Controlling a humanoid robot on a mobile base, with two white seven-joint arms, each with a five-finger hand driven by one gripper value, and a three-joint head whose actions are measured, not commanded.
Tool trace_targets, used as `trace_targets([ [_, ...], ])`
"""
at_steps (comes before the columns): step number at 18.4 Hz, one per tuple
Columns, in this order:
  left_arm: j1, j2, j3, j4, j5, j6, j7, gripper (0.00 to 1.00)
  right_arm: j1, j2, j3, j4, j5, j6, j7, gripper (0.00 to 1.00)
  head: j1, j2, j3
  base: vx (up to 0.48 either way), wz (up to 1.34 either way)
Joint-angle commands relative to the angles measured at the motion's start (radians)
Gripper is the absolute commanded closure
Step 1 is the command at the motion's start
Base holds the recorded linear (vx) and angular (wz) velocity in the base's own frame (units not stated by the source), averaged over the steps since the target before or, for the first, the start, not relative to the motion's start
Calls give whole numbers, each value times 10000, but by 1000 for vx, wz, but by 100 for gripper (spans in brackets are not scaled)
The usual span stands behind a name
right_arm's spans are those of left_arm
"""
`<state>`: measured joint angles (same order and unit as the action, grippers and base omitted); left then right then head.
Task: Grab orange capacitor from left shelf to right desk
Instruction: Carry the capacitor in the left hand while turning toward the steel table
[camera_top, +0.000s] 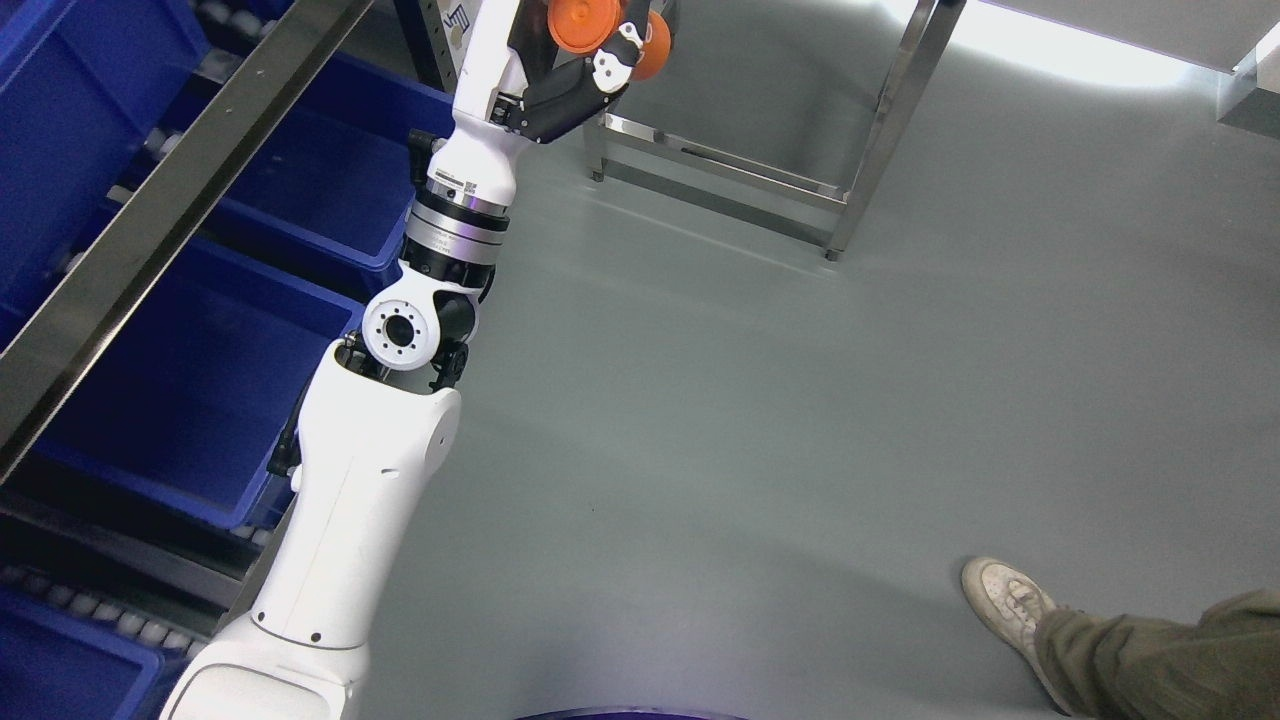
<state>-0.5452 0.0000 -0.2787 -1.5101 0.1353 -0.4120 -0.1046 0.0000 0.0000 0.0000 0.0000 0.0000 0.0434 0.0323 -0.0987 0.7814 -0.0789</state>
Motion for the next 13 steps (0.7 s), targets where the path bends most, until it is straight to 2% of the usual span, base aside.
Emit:
trace_targets([
  [1, 6, 175, -373, -131, -3, 25, -12, 99, -15, -175, -108, -338, 0, -5, -1, 0, 0, 0, 0, 260, -198],
  [6, 159, 175, -1138, -131, -79, 101, -43, 99, -15, -175, -108, -338, 0, -5, -1, 0, 0, 2, 0, 316, -147],
  [13, 666, 175, -1217, -147, -846, 117, -180, 98, -15, -175, -108, -338, 0, -5, -1, 0, 0, 2, 0, 407, -163],
])
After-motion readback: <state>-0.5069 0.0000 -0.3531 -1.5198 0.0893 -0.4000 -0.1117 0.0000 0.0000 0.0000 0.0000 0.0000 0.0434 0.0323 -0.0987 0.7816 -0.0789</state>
